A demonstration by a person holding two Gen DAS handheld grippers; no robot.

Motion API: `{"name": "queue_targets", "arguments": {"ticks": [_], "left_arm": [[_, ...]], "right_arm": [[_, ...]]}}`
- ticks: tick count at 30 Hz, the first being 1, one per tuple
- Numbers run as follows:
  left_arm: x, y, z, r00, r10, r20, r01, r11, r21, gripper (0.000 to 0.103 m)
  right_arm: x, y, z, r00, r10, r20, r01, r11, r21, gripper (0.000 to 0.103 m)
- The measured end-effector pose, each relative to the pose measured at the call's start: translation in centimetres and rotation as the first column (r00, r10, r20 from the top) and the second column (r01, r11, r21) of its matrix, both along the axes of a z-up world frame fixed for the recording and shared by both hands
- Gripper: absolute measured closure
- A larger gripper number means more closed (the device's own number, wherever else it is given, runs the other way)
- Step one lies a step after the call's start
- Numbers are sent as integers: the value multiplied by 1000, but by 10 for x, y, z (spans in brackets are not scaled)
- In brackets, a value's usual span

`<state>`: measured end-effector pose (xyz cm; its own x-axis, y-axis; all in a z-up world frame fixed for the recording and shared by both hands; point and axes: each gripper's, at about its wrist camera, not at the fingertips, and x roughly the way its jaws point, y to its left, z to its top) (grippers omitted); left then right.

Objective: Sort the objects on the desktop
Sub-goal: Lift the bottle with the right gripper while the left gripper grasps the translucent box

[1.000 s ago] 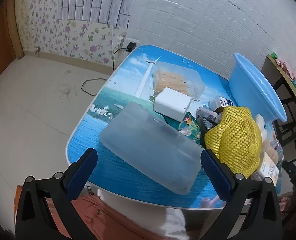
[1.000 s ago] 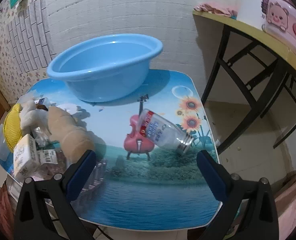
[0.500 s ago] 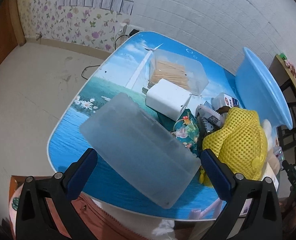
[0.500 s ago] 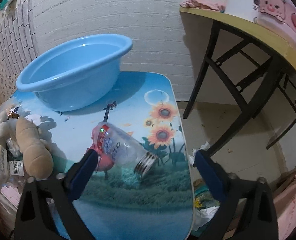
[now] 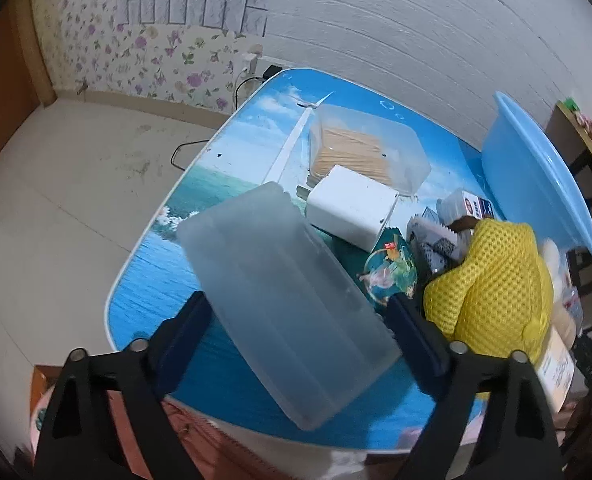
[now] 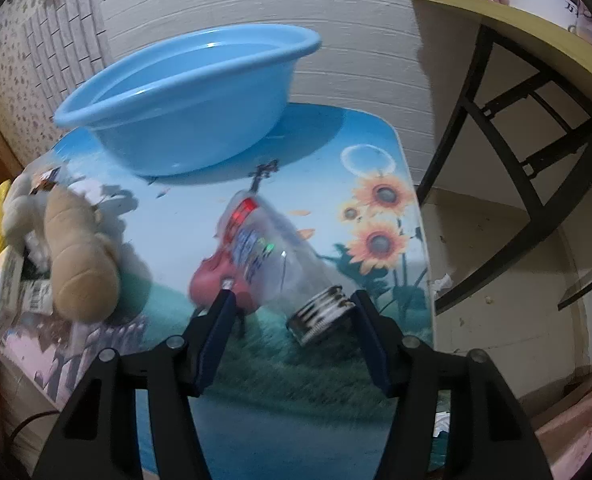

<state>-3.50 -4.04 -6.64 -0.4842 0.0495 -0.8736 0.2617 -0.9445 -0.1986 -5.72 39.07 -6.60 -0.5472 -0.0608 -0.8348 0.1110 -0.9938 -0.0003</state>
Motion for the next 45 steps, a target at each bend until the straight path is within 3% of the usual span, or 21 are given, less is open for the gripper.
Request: {"name": "queue_targets", "arguments": {"ticks": [8, 16, 24, 26, 28, 29, 31, 45], "left_arm": [[13, -6, 3, 997, -77, -13, 77, 996, -46, 23], [20, -17, 6, 994, -107, -17, 105, 989, -106, 23], [12, -18, -5, 986, -165, -6, 164, 982, -97, 23], [11, -13, -8, 984, -179, -7, 177, 975, -133, 23], [11, -6, -8, 978, -207, -10, 203, 965, -166, 28], [12, -3, -8, 977, -214, -16, 207, 961, -186, 36], [14, -1, -6, 976, -218, -26, 208, 955, -213, 37], [17, -4, -9, 976, -207, -70, 188, 960, -207, 38]], "right_arm": [[19, -18, -1, 998, 55, 16, -55, 998, -2, 52], [13, -5, 3, 999, -39, -6, 39, 999, 7, 51], [-9, -11, 1, 999, -22, -26, 23, 999, 35, 51], [-15, -11, -4, 1000, -24, -5, 24, 1000, 19, 52], [-14, -12, -3, 1000, -18, -9, 18, 1000, 0, 59], [-14, -13, -3, 1000, -10, -8, 10, 1000, -6, 63], [-11, -16, -3, 1000, -6, -8, 6, 1000, 6, 63], [11, -23, -2, 1000, 4, -2, -4, 1000, -6, 63]]}}
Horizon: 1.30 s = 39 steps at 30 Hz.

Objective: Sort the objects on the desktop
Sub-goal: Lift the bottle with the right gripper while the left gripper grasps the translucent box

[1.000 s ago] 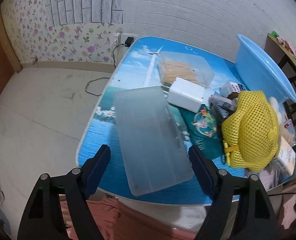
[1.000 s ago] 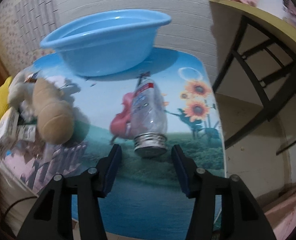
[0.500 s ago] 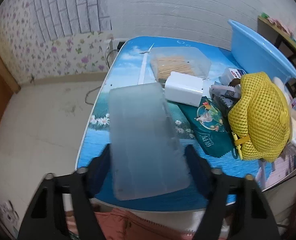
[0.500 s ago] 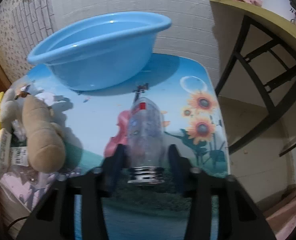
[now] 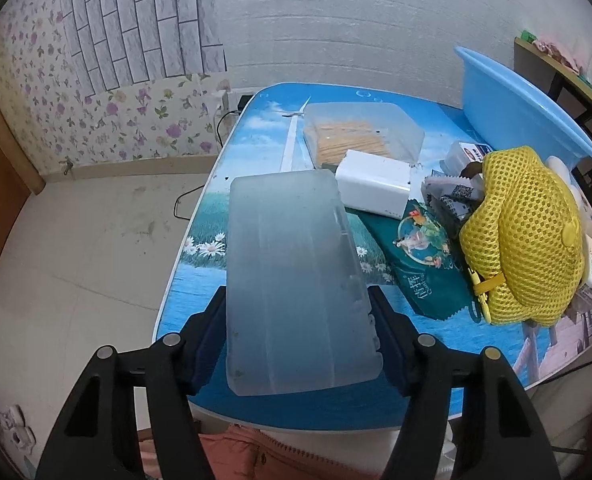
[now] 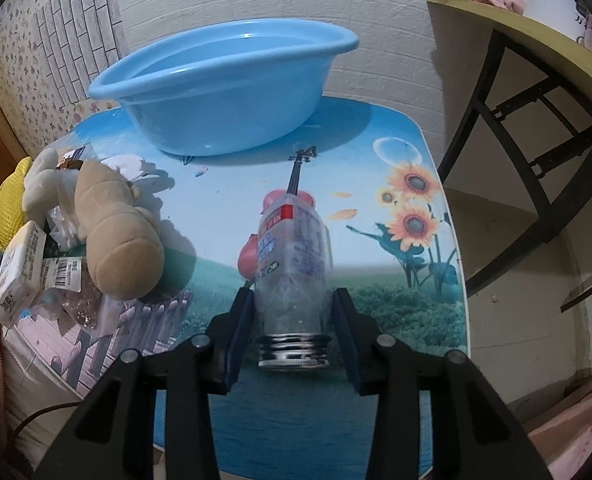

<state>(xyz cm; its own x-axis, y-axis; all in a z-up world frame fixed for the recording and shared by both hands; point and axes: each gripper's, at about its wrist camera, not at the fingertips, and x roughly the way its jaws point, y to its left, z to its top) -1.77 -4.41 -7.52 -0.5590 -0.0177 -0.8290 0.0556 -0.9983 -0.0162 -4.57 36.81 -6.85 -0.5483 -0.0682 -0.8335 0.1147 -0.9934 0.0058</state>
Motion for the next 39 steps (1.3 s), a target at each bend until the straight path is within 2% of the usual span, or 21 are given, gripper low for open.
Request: {"name": "queue_targets", "arguments": {"ticks": [7, 11, 12, 14, 15, 19, 21, 23, 24, 34, 35, 37, 38, 39], "left_arm": [[2, -1, -1, 999, -3, -43, 3, 1000, 2, 36], [0, 1, -3, 999, -27, -30, 27, 1000, 6, 20], [0, 1, -4, 999, -32, -23, 32, 999, 12, 11], [-1, 3, -7, 999, -52, -7, 52, 999, 3, 2], [-1, 4, -8, 998, -61, -13, 61, 998, 2, 0], [1, 5, -9, 997, -68, -26, 68, 998, 4, 0], [-3, 3, -8, 998, -67, -8, 67, 998, 9, 0], [-4, 2, -8, 998, -62, -4, 62, 998, 8, 0], [-3, 2, -9, 998, -59, -7, 59, 998, 8, 0], [1, 2, -8, 997, -63, -33, 63, 998, 4, 0], [0, 2, -8, 997, -66, -32, 66, 998, 2, 2], [2, 2, -6, 995, -87, -52, 87, 996, 2, 16], [3, 2, -4, 995, -85, -60, 85, 996, -6, 28], [4, 1, -3, 994, -82, -69, 82, 997, -8, 33]], "right_arm": [[-6, -2, 0, 1000, -4, -15, 4, 1000, -6, 61], [-5, -3, -1, 999, -8, -39, 8, 1000, -7, 59], [-4, -4, -1, 999, -10, -48, 10, 1000, -8, 58], [-4, -3, -2, 998, -16, -63, 16, 1000, -10, 58], [-3, -4, -2, 997, -20, -70, 20, 1000, -11, 58], [-3, -4, -2, 997, -28, -76, 27, 1000, -11, 58], [-4, -4, -2, 997, -30, -76, 29, 1000, -12, 54], [-5, -4, -4, 997, -37, -74, 36, 999, -15, 38], [-5, -4, -4, 996, -38, -76, 37, 999, -15, 35], [-5, -4, -6, 995, -42, -96, 40, 999, -14, 35], [-6, -3, -6, 995, -40, -95, 38, 999, -14, 35], [-6, -3, -6, 995, -38, -95, 37, 999, -13, 36], [-6, -3, -5, 994, -39, -98, 38, 999, -13, 38], [-5, -3, -5, 994, -37, -103, 36, 999, -13, 41]]}}
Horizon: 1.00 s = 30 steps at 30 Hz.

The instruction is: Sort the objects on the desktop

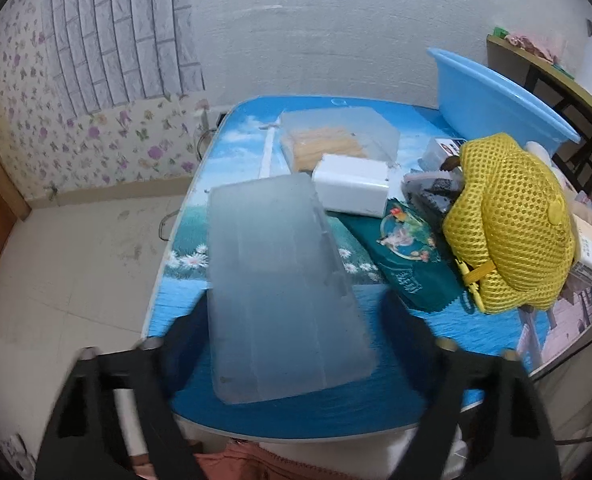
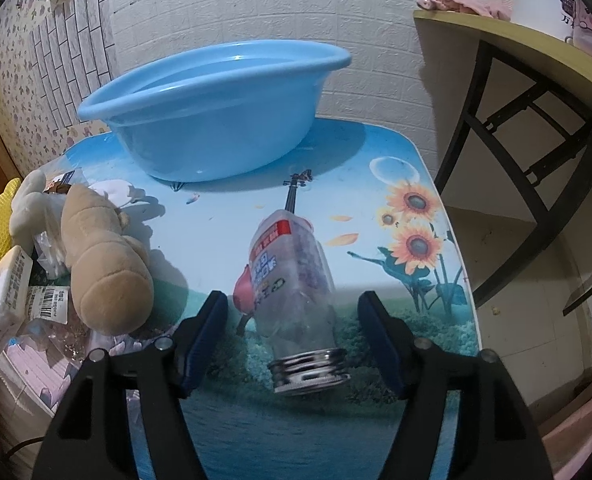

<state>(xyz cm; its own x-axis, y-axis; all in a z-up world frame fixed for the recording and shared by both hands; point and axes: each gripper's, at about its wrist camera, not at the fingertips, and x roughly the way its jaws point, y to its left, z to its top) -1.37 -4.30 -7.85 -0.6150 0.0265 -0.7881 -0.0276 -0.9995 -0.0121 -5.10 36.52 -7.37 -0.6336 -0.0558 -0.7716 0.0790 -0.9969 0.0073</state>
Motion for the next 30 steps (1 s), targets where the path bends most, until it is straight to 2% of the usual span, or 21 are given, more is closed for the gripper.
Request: {"name": "queue_targets", "arguments": {"ticks": [4, 10, 14, 21, 24, 30], "left_arm": [[2, -3, 0, 1000, -1, -20, 1, 1000, 6, 35], [3, -4, 4, 999, 31, -15, -31, 1000, -6, 40], [3, -2, 14, 999, 41, -9, -41, 999, -24, 40], [7, -6, 46, 995, 76, -68, -75, 997, 25, 42], [9, 0, 57, 990, 88, -106, -86, 996, 24, 42], [6, 14, 69, 991, 44, -124, -39, 998, 44, 42]], "right_arm": [[1, -2, 2, 1000, 19, -7, -19, 1000, 4, 62], [4, -2, 5, 1000, 28, -1, -28, 1000, -12, 62], [9, -6, 17, 999, 43, -34, -43, 999, -2, 63], [17, -12, 36, 995, 62, -75, -65, 997, -38, 63], [21, -15, 45, 993, 71, -94, -75, 996, -50, 63], [27, -22, 56, 989, 91, -117, -99, 993, -68, 63]]}}
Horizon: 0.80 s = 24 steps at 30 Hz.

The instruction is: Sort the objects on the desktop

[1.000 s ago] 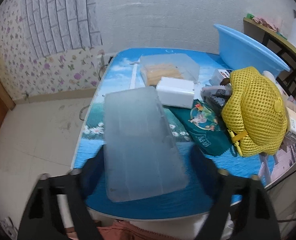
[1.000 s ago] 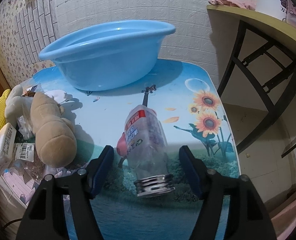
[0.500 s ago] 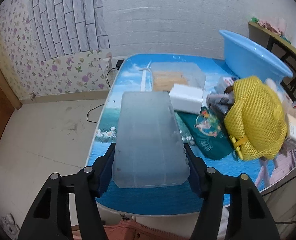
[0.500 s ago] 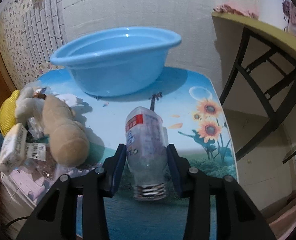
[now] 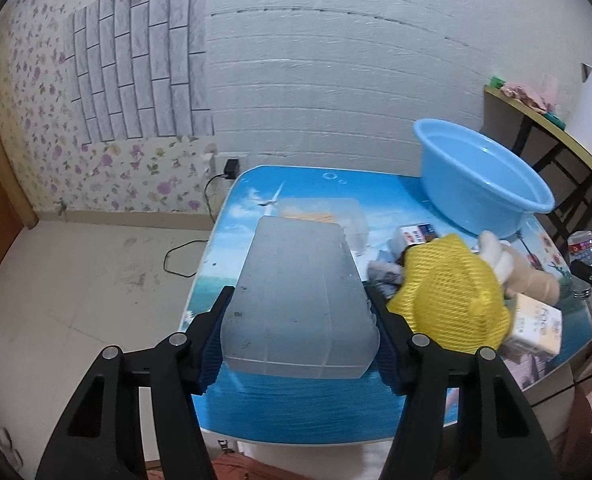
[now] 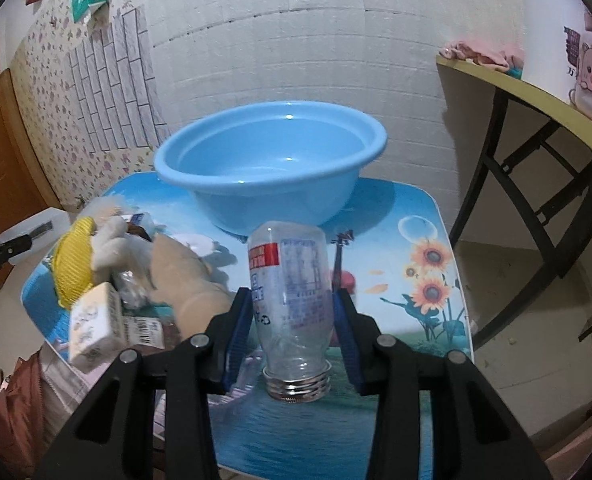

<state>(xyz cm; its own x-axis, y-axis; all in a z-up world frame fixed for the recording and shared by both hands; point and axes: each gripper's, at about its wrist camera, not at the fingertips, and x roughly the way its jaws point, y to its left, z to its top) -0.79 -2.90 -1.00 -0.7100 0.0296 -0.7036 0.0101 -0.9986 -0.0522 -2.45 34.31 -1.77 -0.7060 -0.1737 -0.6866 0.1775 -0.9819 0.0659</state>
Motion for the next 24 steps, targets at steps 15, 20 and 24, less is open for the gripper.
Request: {"name": "queue_targets", "arguments": {"ticks": [15, 20, 24], "left_arm": [[-21, 39, 56, 990, -81, -113, 83, 996, 12, 42], [-43, 71, 72, 978, -152, -142, 151, 988, -15, 42], [-71, 105, 75, 964, -225, -142, 222, 974, -33, 42]], "right_arm": [[-7, -10, 36, 995, 41, -91, -43, 999, -21, 63], [-24, -13, 42, 991, 59, -121, -64, 997, -38, 64], [-45, -13, 41, 989, 64, -130, -73, 996, -60, 64]]}}
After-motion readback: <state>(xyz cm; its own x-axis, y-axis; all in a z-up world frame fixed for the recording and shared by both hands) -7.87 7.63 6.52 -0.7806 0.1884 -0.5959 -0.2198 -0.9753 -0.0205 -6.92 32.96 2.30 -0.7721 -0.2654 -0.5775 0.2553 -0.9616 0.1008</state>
